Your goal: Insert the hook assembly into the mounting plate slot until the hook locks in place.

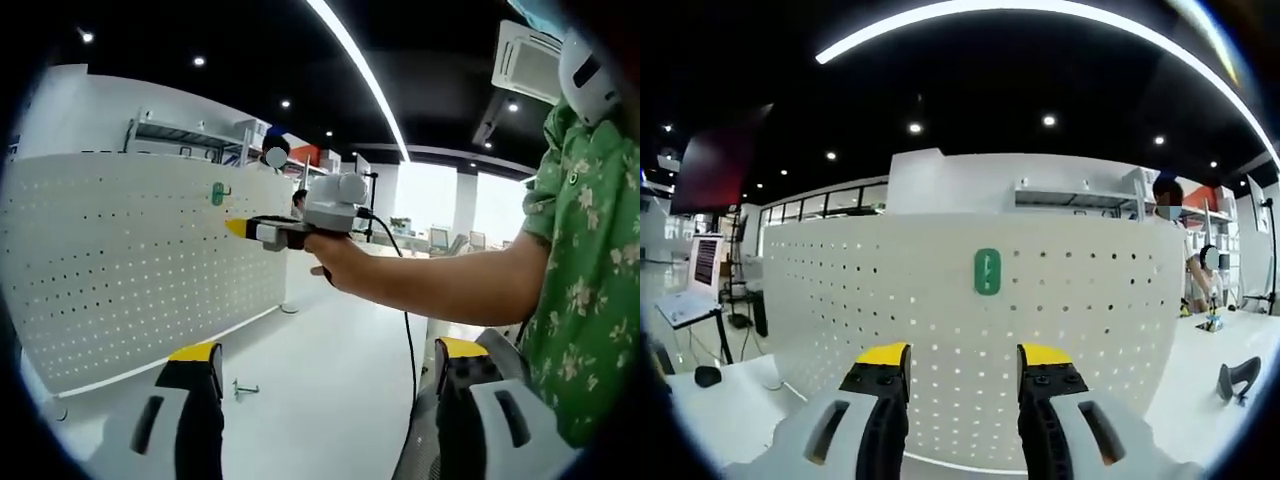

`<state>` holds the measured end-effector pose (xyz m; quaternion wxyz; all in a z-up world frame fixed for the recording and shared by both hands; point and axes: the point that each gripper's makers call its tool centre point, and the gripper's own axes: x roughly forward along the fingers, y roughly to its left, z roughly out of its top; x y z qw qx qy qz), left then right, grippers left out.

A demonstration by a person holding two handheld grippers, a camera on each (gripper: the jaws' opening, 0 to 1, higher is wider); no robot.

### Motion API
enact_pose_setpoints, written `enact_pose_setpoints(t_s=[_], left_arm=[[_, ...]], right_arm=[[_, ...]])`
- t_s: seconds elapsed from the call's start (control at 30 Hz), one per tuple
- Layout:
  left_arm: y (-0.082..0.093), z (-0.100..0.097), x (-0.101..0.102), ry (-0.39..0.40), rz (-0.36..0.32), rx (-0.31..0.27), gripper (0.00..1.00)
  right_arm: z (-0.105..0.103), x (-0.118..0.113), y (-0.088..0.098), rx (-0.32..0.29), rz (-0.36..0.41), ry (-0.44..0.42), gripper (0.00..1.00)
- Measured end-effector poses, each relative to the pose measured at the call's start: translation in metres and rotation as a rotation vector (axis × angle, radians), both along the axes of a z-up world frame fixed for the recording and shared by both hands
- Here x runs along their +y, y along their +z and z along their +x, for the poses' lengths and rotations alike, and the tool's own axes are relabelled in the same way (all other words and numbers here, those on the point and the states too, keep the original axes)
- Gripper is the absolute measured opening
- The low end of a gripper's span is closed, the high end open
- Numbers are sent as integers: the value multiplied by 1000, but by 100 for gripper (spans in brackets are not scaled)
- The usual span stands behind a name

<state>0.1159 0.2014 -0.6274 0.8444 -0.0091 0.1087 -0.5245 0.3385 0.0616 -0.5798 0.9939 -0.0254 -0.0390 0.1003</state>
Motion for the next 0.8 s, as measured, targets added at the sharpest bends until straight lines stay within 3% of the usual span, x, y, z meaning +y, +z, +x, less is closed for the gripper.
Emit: enact_pose_setpoints(t_s=[0.43, 0.8], left_arm=[[-7, -1, 2, 15, 21, 11, 89], [-14, 2, 0, 17, 37, 24, 88]], right_arm=[[-32, 14, -13, 28, 1, 47, 44], [-53, 18, -35, 101, -17, 113, 43]])
